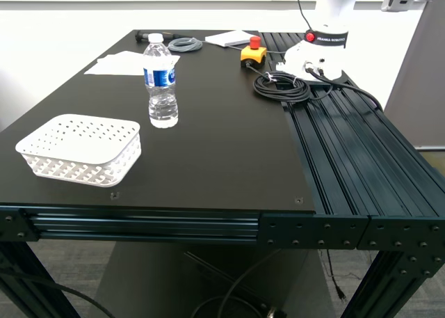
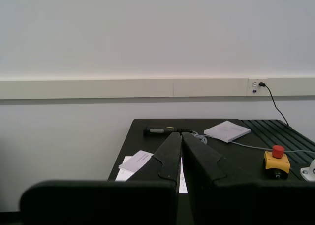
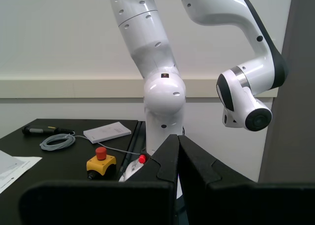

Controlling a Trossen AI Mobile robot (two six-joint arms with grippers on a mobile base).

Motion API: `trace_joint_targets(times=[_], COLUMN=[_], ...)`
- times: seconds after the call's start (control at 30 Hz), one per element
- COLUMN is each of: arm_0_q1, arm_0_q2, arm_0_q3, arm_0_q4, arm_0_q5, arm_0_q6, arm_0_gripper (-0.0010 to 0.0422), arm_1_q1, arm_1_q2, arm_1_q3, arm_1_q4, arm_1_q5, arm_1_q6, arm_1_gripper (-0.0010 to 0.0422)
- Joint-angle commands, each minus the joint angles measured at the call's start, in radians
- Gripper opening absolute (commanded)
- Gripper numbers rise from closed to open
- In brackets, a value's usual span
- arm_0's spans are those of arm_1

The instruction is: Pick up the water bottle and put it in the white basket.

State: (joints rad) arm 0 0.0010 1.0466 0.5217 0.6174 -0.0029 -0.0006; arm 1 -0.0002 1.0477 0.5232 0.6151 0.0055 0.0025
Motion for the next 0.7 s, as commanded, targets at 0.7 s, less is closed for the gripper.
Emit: trace_joint_targets(times=[0.7], arm_0_q1=[0.0], arm_0_q2=[0.0], arm_0_q3=[0.002], arm_0_q4=[0.003], arm_0_q5=[0.0], arm_0_q6=[0.0], arm_0_gripper=[0.0001], arm_1_q1=[0.0], arm_1_q2=[0.019], arm_1_q3=[0.0], arm_1_q4=[-0.007], arm_1_q5=[0.18], arm_1_q6=[0.007], arm_1_gripper=[0.0])
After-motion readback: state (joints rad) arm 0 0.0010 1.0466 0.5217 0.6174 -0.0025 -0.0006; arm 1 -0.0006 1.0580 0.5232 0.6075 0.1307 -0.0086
